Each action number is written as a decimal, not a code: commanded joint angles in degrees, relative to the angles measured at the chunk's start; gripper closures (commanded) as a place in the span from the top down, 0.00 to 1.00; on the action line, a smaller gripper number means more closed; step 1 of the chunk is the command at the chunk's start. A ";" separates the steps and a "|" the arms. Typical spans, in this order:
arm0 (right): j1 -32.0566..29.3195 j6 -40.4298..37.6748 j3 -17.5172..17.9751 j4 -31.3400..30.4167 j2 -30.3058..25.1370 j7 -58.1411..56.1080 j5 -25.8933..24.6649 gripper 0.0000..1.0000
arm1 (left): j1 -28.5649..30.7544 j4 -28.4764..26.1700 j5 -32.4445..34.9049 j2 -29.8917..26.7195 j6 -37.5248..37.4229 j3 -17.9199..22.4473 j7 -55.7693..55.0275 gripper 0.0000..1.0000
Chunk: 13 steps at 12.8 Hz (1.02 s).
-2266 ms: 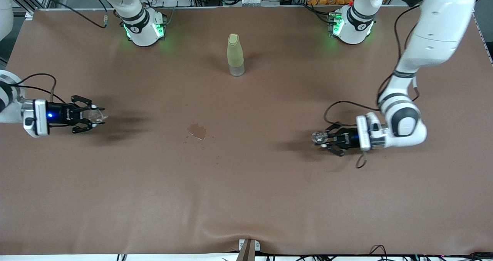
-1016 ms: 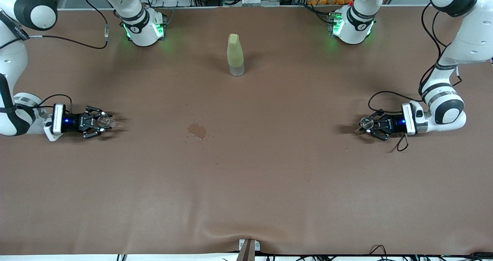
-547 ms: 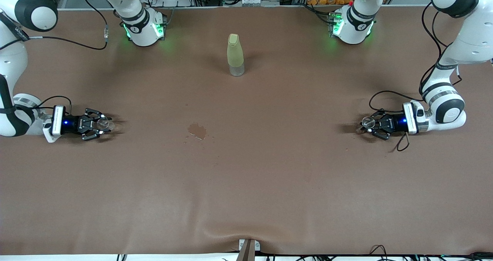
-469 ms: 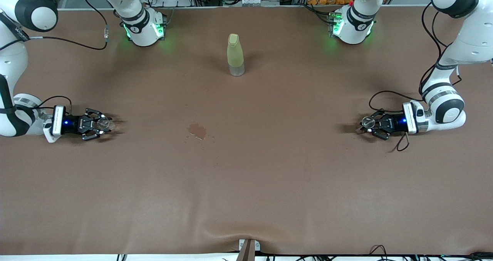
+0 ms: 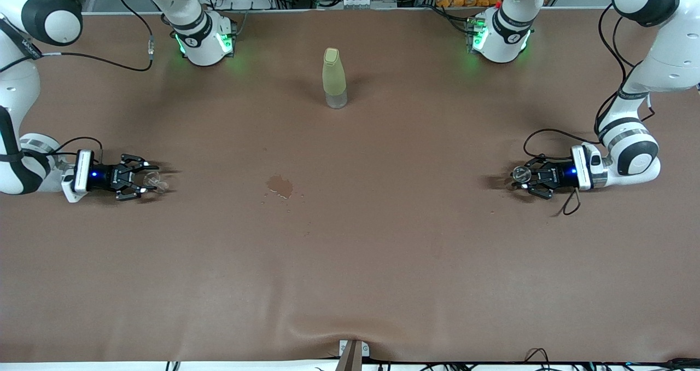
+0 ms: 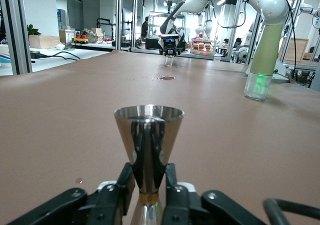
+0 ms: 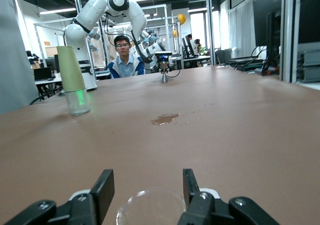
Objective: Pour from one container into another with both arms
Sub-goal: 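Set down the beaker and jigger and open both grippers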
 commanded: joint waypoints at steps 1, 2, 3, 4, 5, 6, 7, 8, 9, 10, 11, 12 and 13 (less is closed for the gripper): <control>0.28 -0.67 0.13 1.19 0.66 -0.54 1.73 0.78 | 1.70 0.39 0.90 0.17 -1.12 -0.50 0.11 0.47; 0.46 -0.76 0.13 1.36 0.49 -0.27 1.90 1.00 | 1.70 0.39 0.90 0.17 -1.12 -0.50 0.11 0.55; 0.55 -0.93 0.13 1.80 0.05 1.30 1.99 1.00 | 1.70 0.39 0.90 0.17 -1.12 -0.50 0.02 0.62; 0.46 -1.02 0.05 2.24 -0.65 4.88 1.82 1.00 | 1.88 0.39 0.90 0.08 -1.12 -0.50 -0.06 0.68; 0.72 -1.11 0.05 2.51 -1.70 8.66 1.38 1.00 | 1.88 0.47 0.99 -0.01 -1.12 -0.50 -0.07 0.75; 0.90 -1.11 -0.04 2.94 -3.28 12.61 1.20 1.00 | 2.23 0.56 1.25 -0.09 -1.12 -0.41 -0.67 0.85; 0.90 -1.11 0.05 3.47 -4.42 16.48 1.20 1.00 | 3.01 1.52 2.65 -0.27 -1.12 -0.41 -2.68 0.91; 0.99 -1.11 0.13 4.69 -5.31 21.04 1.20 1.00 | 4.24 2.84 4.57 -0.45 -1.21 -0.41 -5.75 0.94; 0.99 -1.29 0.13 6.62 -6.45 27.00 1.11 1.00 | 5.21 4.50 6.51 -0.71 -1.73 -0.50 -9.17 1.00; 0.99 -1.64 -0.13 8.12 -8.11 33.24 0.94 1.00 | 5.65 7.04 8.18 -0.71 -3.74 -0.41 -12.60 1.00; 1.25 -1.38 -0.04 8.92 -10.30 38.79 0.24 1.00 | 6.35 9.50 9.68 -0.80 -4.98 -0.41 -16.55 1.00; 2.56 -0.68 -0.56 9.19 -12.76 44.15 -0.29 1.00 | 6.97 11.79 11.43 -1.32 -5.34 -0.41 -21.37 1.00; 3.35 0.28 -1.35 10.58 -14.87 50.90 -2.29 1.00 | 7.06 13.81 12.84 -2.46 -5.69 -0.41 -26.82 1.00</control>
